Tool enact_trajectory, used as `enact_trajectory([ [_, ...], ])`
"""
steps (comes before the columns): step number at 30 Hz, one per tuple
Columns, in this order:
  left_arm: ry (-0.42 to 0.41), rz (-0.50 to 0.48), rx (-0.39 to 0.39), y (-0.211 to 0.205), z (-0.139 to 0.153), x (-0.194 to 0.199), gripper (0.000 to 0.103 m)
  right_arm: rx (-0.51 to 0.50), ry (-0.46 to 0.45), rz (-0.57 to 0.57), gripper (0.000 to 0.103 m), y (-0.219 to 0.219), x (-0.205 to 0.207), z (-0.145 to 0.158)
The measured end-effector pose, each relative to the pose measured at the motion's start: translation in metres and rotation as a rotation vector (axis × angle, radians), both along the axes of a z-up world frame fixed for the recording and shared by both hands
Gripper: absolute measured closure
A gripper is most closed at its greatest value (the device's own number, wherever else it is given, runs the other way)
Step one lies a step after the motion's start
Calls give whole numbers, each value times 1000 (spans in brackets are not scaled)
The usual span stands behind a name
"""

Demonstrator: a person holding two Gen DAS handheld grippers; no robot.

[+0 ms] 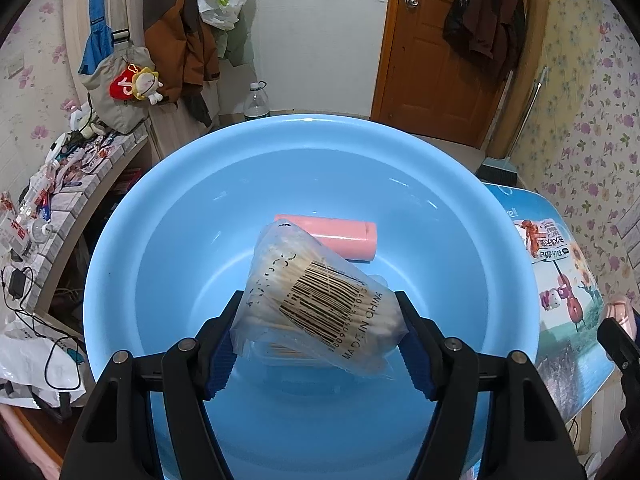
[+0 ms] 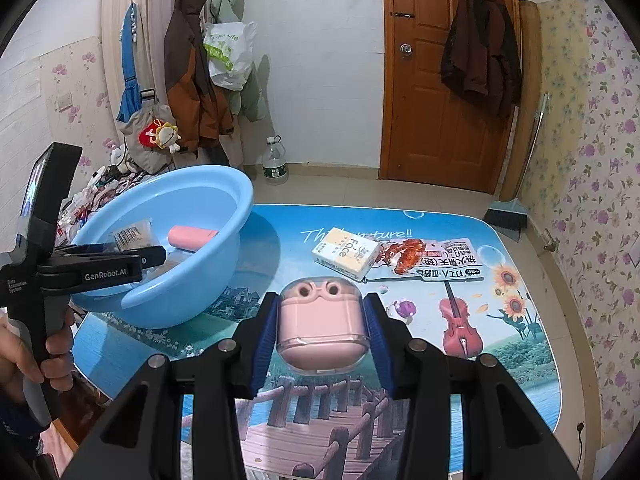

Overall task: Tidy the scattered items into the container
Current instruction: 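Open the left gripper to drop the cotton swab bag into the basin, then lower the pink case into the basin and open the right gripper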

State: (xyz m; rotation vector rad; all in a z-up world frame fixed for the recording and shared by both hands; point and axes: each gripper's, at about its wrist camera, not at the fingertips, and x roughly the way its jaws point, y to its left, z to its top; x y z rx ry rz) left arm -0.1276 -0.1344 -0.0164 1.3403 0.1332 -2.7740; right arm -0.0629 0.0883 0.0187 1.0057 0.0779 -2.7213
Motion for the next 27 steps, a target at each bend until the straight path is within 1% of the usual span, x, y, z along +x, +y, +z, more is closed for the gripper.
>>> enact_trajectory([
  [7,6,-8,-8,2,0,4,31,6,1,5,59,-4,0,-1],
  [9,20,-6,-12,1,4,7,24,8,4,11,59,-6,0,-1],
  [15,81,9,-28,-8,23,18,13,14,13,32,59,-15,-1,1],
  [18,113,12,-46,-12,34,25,10,16,21,45,59,-21,-2,4],
  [21,141,20,-46,-20,43,31,6,22,36,61,59,-30,-3,9],
  [27,171,43,-60,-40,52,43,3,15,51,103,59,-54,-8,18],
])
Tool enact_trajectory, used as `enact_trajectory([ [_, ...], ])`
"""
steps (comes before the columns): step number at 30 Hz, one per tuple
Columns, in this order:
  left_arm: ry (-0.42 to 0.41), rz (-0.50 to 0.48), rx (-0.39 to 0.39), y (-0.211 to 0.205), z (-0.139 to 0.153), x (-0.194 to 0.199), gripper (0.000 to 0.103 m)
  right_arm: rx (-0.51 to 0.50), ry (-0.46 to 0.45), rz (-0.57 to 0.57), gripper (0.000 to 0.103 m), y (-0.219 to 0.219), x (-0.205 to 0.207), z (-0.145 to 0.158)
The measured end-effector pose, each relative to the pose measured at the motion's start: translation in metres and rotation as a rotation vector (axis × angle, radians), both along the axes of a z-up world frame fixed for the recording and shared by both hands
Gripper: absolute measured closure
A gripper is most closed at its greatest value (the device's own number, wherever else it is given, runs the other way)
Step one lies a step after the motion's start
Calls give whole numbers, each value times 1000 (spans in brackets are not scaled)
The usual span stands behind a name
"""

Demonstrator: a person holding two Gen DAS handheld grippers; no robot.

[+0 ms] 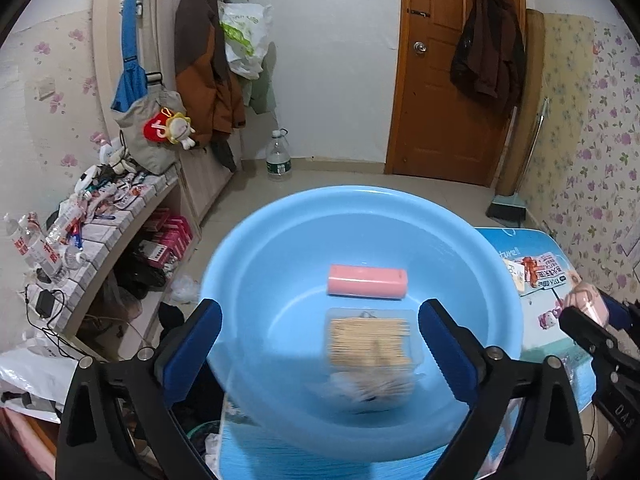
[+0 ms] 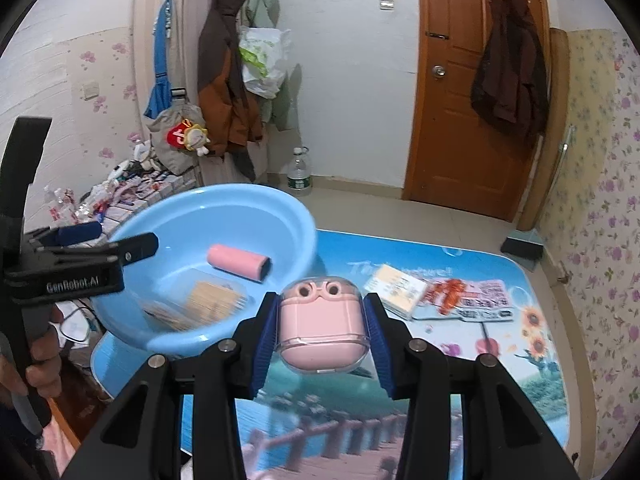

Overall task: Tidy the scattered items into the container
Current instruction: 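Lower the pink case into the basin and open the right gripper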

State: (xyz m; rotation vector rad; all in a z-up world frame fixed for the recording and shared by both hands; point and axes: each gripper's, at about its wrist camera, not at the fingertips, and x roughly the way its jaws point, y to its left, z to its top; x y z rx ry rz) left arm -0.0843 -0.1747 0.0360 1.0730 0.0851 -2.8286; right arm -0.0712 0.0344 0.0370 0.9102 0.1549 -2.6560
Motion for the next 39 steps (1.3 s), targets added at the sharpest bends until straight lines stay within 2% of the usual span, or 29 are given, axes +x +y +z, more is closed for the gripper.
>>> enact_trajectory([
  [5,0,31,-9,-18,-2,9,3,-1,7,55,59,-33,-5,5],
  [8,-4,46,-3,-31,-3,13,0,-25,-19,82,59,-48,-9,2],
  [17,-35,76,-1,-59,-15,14,0,5,-65,124,59,-101,-35,-13],
  [27,-49,82,24,-76,-26,14,0,34,-168,105,59,-115,-67,-43],
  [39,-61,90,32,-83,-31,14,0,90,-158,113,59,-134,-67,-55],
])
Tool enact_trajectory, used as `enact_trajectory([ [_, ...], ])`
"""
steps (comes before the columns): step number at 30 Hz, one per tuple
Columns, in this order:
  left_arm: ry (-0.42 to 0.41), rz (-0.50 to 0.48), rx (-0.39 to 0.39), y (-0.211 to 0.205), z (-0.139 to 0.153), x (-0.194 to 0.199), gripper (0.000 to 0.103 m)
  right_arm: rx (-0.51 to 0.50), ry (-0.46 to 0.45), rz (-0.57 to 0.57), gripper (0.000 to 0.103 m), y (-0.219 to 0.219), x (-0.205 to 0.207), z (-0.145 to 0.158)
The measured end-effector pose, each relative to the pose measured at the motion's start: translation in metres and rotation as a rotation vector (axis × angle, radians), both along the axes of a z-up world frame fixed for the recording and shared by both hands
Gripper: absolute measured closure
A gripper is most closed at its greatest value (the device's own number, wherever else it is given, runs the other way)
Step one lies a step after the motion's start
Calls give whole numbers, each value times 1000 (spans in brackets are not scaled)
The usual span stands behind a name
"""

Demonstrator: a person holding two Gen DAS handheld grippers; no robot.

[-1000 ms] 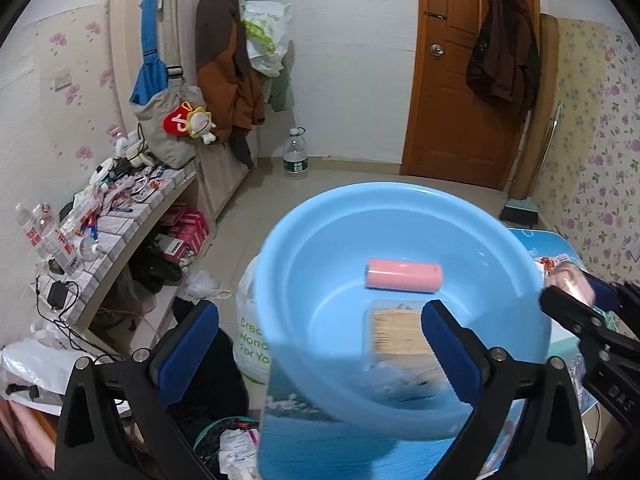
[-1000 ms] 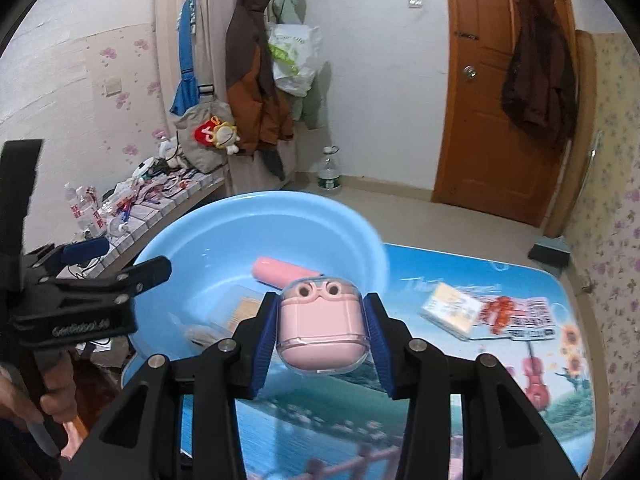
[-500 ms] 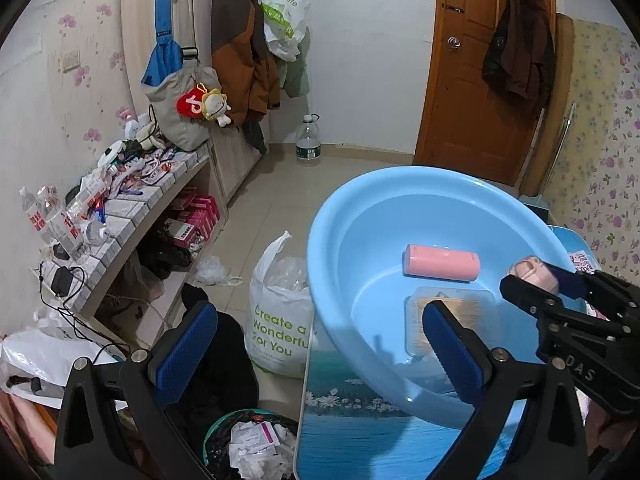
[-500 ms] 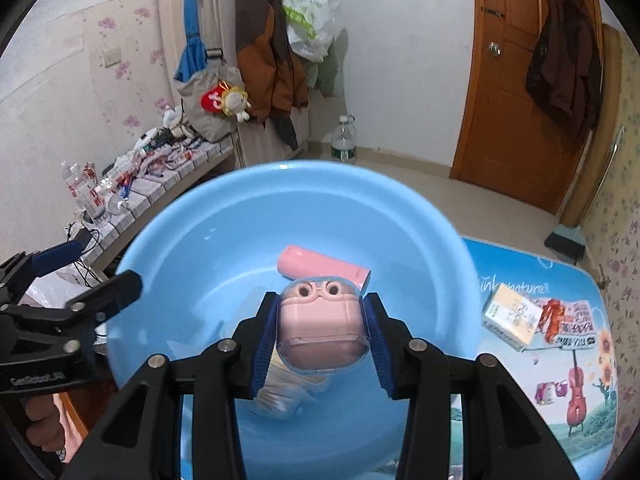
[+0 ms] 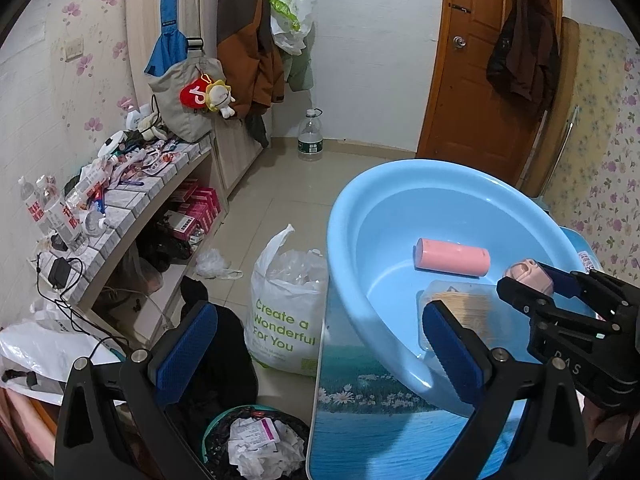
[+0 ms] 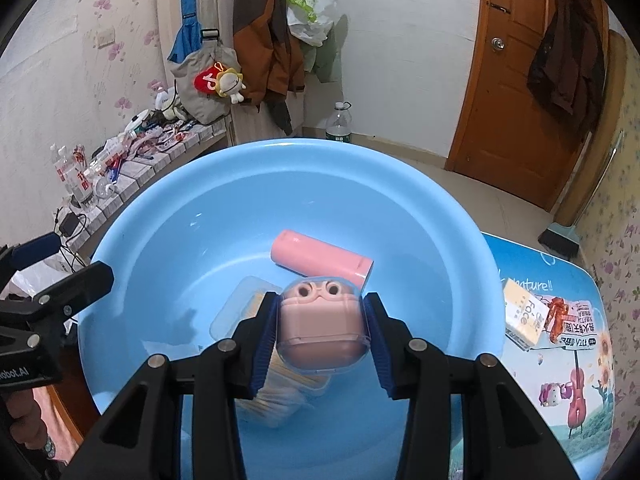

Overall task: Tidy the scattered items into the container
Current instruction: 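Lower the pink case into the basin and open the right gripper, then withdraw both open grippers from the basin back over the table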

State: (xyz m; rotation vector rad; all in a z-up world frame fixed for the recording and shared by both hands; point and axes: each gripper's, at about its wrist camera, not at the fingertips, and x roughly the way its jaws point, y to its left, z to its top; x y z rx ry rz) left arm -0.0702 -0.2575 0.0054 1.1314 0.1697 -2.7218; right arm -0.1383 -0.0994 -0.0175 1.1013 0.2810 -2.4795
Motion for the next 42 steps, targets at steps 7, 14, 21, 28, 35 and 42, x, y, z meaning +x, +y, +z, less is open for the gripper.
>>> enact_trajectory([
  [7,2,-7,7,1,0,2,0,16,8,0,59,-3,1,-2],
  [14,1,-10,15,2,-1,1,0,23,20,-12,26,-3,1,-1],
  [21,-2,-9,17,4,-1,2,0,21,49,-12,25,-2,4,3],
  [28,4,-16,10,10,4,6,0,8,55,-9,25,1,6,7],
  [35,13,-34,10,26,11,11,0,-16,113,15,25,11,26,30],
  [42,39,-41,15,46,20,20,0,-29,182,7,24,39,49,53],
])
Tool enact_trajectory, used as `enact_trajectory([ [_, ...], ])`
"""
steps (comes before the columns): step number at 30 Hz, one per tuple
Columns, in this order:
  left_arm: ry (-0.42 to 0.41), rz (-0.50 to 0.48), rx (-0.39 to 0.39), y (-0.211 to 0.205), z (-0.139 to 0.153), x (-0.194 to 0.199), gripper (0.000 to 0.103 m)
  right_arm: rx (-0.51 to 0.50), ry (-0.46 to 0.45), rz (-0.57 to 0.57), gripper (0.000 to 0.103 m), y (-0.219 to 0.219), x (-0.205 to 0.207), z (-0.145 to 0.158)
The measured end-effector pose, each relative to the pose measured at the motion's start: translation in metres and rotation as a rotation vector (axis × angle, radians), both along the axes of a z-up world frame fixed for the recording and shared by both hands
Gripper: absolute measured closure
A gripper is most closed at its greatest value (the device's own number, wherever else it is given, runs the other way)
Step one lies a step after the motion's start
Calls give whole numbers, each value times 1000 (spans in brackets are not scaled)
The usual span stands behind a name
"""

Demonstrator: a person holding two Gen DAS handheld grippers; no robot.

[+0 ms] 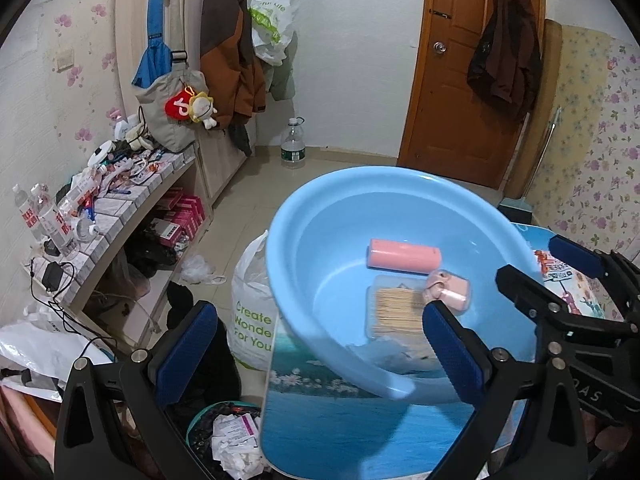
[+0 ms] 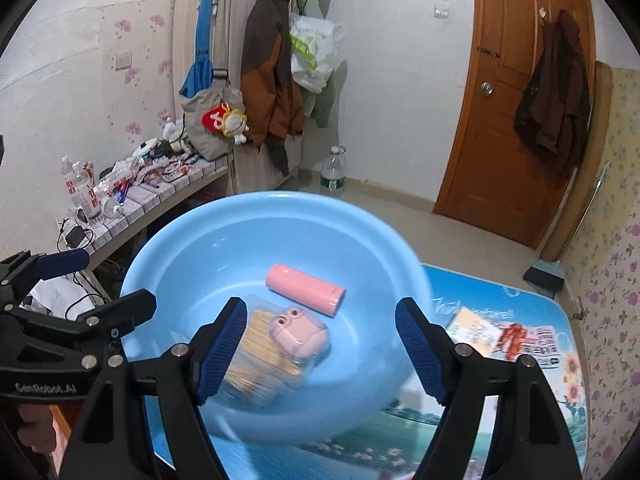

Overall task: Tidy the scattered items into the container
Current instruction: 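Withdraw both open grippers from the basin back over the table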

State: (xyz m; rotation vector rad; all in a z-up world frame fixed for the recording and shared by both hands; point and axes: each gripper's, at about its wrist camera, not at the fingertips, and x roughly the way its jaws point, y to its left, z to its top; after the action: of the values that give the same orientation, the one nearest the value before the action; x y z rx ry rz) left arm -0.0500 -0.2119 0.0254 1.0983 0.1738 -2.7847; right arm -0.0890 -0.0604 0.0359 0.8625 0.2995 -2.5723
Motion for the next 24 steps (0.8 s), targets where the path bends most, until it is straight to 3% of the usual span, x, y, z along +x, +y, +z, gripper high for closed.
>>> enact_trajectory([
  [5,30,-9,4,22,6,12,0,-37,25,-49,24,34,12,7],
  [10,27,-19,23,44,2,17,0,-103,28,-105,16,70,18,9],
  [14,24,-26,-19,69,3,21,0,-123,33,-129,15,93,26,15],
  [20,45,-24,-56,100,11,28,0,-146,68,-166,2,128,46,24],
  [24,66,-18,-57,119,17,31,0,-167,76,-176,2,150,56,28],
])
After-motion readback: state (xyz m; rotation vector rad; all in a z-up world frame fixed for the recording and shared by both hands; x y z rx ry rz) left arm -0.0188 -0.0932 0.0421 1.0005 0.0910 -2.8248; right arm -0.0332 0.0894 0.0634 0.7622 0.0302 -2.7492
